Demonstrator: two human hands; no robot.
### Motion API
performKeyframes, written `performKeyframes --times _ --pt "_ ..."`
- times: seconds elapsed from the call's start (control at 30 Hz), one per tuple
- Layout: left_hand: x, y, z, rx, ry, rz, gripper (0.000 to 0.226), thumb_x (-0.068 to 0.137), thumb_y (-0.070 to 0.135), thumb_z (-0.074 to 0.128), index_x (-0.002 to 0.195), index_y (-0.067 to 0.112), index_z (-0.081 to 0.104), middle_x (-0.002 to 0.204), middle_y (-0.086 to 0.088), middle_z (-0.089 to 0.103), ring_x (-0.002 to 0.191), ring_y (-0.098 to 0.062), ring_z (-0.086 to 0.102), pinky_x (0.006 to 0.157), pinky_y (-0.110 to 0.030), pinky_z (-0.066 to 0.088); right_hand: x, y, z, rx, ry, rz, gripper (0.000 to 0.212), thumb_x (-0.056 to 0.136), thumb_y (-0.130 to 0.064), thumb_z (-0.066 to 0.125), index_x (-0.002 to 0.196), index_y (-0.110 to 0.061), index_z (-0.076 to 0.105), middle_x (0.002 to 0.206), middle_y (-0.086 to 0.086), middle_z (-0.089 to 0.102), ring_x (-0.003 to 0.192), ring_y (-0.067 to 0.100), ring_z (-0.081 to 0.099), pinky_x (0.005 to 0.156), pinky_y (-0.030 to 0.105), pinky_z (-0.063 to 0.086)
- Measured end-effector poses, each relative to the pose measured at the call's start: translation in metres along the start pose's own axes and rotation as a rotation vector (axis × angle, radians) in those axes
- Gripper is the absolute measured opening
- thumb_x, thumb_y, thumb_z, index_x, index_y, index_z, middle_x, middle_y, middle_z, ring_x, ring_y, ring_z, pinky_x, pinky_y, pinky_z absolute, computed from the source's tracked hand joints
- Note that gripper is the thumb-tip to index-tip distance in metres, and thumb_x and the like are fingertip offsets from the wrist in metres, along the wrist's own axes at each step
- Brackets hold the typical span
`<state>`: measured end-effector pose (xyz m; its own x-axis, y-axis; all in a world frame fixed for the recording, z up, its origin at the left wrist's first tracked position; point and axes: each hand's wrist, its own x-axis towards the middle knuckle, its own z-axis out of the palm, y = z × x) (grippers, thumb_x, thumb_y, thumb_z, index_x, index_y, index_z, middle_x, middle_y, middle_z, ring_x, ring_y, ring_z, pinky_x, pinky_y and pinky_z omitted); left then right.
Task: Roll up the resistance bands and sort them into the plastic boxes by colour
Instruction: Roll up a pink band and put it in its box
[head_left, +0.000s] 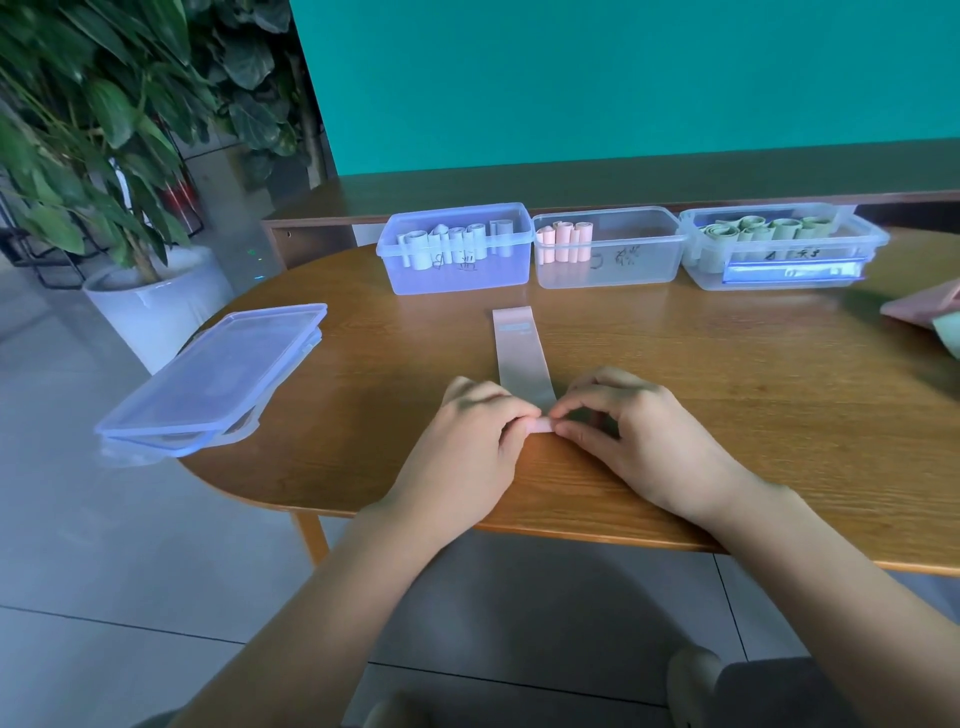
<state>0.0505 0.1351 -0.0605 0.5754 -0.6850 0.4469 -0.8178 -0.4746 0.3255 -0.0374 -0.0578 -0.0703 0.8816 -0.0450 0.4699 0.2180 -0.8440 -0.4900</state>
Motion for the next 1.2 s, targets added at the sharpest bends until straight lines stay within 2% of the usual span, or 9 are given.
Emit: performKeyframes --times 0.17,0.3,0.4,0.53,0.67,0.83,0.97,1.1,1.2 --pt "0.0 0.0 -0.003 -0.011 0.086 0.031 0.017 0.098 0.021 0.063 0.11 0.024 0.074 0.103 0.012 0.066 0.103 -0.01 0.049 0.086 -0.014 0.035 0.005 0.003 0.001 -0.068 -0.031 0.005 0.018 0.099 -0.043 0.055 0.108 -0.037 0.069 0.11 -0.022 0.056 0.096 0.003 0.059 0.075 0.042 0.056" --pt "0.002 -0.001 -0.002 -0.02 0.046 0.002 0.016 0.098 0.023 0.062 0.108 0.026 0.074 0.105 0.015 0.064 0.104 -0.006 0.047 0.085 -0.013 0.035 0.006 0.001 0.0 -0.104 -0.019 0.022 0.022 0.098 -0.044 0.053 0.107 -0.036 0.071 0.111 -0.022 0.054 0.088 0.001 0.054 0.071 0.041 0.055" --pt "0.005 -0.002 -0.001 -0.002 0.021 -0.032 0.018 0.1 0.027 0.06 0.113 0.027 0.072 0.11 0.015 0.064 0.107 -0.005 0.046 0.085 -0.013 0.032 0.006 -0.002 -0.001 -0.115 0.001 0.028 0.027 0.096 -0.05 0.054 0.113 -0.036 0.069 0.113 -0.023 0.052 0.078 -0.005 0.05 0.069 0.033 0.052" --pt "0.007 -0.004 0.001 -0.004 0.026 -0.052 0.02 0.1 0.027 0.059 0.116 0.027 0.071 0.112 0.013 0.065 0.108 -0.004 0.046 0.086 -0.014 0.033 0.007 0.0 -0.002 -0.123 -0.038 0.023 0.018 0.096 -0.043 0.063 0.112 -0.037 0.067 0.111 -0.025 0.051 0.077 -0.01 0.049 0.068 0.03 0.05" --pt "0.009 -0.004 0.002 0.006 0.035 -0.062 0.023 0.101 0.03 0.057 0.118 0.027 0.071 0.113 0.01 0.067 0.109 -0.007 0.049 0.09 -0.022 0.042 0.011 0.005 0.0 -0.15 -0.044 0.033 0.016 0.098 -0.042 0.062 0.112 -0.039 0.067 0.108 -0.028 0.048 0.08 -0.015 0.048 0.064 0.024 0.042" --pt "0.01 -0.002 0.0 -0.01 0.064 -0.071 0.017 0.1 0.03 0.059 0.113 0.026 0.07 0.104 0.014 0.064 0.101 0.001 0.045 0.084 -0.016 0.036 0.017 0.009 0.002 -0.156 -0.037 0.033 0.017 0.1 -0.045 0.058 0.112 -0.039 0.068 0.111 -0.023 0.055 0.086 -0.001 0.05 0.068 0.029 0.046" --pt "0.013 -0.007 0.003 0.001 0.054 -0.058 0.017 0.098 0.03 0.062 0.113 0.025 0.07 0.11 0.011 0.062 0.107 -0.004 0.045 0.086 -0.017 0.035 0.021 0.011 0.001 -0.172 -0.055 0.029 0.022 0.101 -0.045 0.053 0.115 -0.039 0.068 0.115 -0.021 0.054 0.096 0.005 0.058 0.069 0.033 0.051" --pt "0.017 -0.012 0.007 -0.039 0.055 -0.083 0.019 0.098 0.033 0.061 0.113 0.026 0.071 0.109 0.01 0.055 0.1 0.004 0.038 0.084 -0.013 0.031 0.021 0.009 0.002 -0.146 -0.028 -0.025 0.023 0.1 -0.045 0.055 0.117 -0.036 0.068 0.116 -0.021 0.054 0.087 0.005 0.058 0.068 0.039 0.056" --pt "0.021 -0.014 0.009 -0.051 0.043 -0.101 0.024 0.099 0.041 0.058 0.114 0.027 0.072 0.108 0.011 0.054 0.099 0.002 0.044 0.086 -0.015 0.037 0.023 0.01 0.001 -0.146 -0.053 -0.04 0.018 0.099 -0.041 0.058 0.113 -0.038 0.068 0.115 -0.022 0.055 0.093 0.006 0.061 0.071 0.039 0.056"
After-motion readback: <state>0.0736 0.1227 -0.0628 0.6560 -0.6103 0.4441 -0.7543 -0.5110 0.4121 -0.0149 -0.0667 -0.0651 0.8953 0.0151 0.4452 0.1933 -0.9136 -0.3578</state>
